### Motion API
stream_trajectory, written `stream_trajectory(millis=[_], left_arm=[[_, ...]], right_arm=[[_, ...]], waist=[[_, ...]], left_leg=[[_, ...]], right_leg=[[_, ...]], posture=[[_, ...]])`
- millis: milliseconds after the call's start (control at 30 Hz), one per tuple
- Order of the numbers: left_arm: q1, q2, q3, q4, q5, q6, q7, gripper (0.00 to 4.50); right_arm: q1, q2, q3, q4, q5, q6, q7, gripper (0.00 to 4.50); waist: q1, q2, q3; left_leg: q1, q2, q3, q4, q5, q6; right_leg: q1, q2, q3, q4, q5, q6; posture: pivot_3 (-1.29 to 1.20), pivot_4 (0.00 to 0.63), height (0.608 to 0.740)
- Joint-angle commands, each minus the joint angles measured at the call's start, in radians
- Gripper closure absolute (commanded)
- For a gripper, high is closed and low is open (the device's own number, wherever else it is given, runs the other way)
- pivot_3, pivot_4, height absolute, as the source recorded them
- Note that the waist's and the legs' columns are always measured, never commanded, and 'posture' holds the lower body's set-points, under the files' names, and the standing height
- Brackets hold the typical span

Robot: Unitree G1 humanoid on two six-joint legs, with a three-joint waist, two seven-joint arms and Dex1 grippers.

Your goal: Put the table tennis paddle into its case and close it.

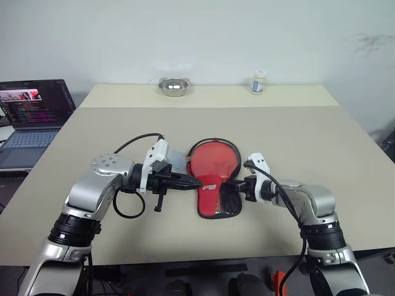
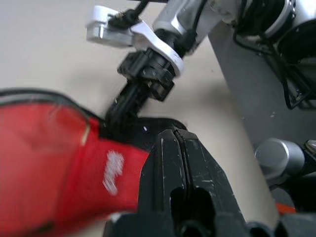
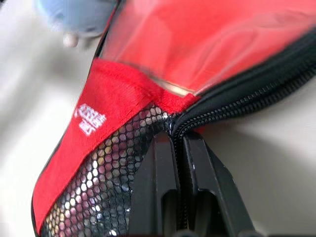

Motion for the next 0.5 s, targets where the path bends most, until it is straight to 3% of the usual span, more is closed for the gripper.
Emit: stream_trajectory(millis=[33,233,500], left_arm=[[-0.003,0.014,0.013,-0.04,-0.023,0.008,-0.01,4.5],[-0.001,0.019,0.003,-0.043,-0.023,0.015,-0.026,4.5],[0.005,0.019,-0.011,-0.043,-0.017,0.014,-0.041,4.5]], right_arm=[[0.038,0.045,-0.027,-0.127,0.057,0.066,-0.043,4.49],[0.136,0.122,-0.091,-0.248,0.063,0.145,-0.153,4.49],[0.296,0.145,-0.207,-0.465,0.11,0.292,-0.2,4.49]], waist=[[0.002,0.0,0.0],[0.009,0.0,0.0],[0.018,0.0,0.0]], left_leg=[[0.0,0.0,0.0,0.0,0.0,0.0],[0.0,0.0,0.0,0.0,0.0,0.0],[-0.003,-0.001,-0.001,0.0,0.0,-0.001]], right_leg=[[0.0,0.0,0.0,0.0,0.0,0.0],[0.0,0.0,0.0,-0.001,0.0,0.0],[0.0,0.0,-0.001,-0.003,0.0,0.0]], posture=[[0.0,0.15,0.74],[0.0,0.15,0.74],[0.0,0.15,0.74]])
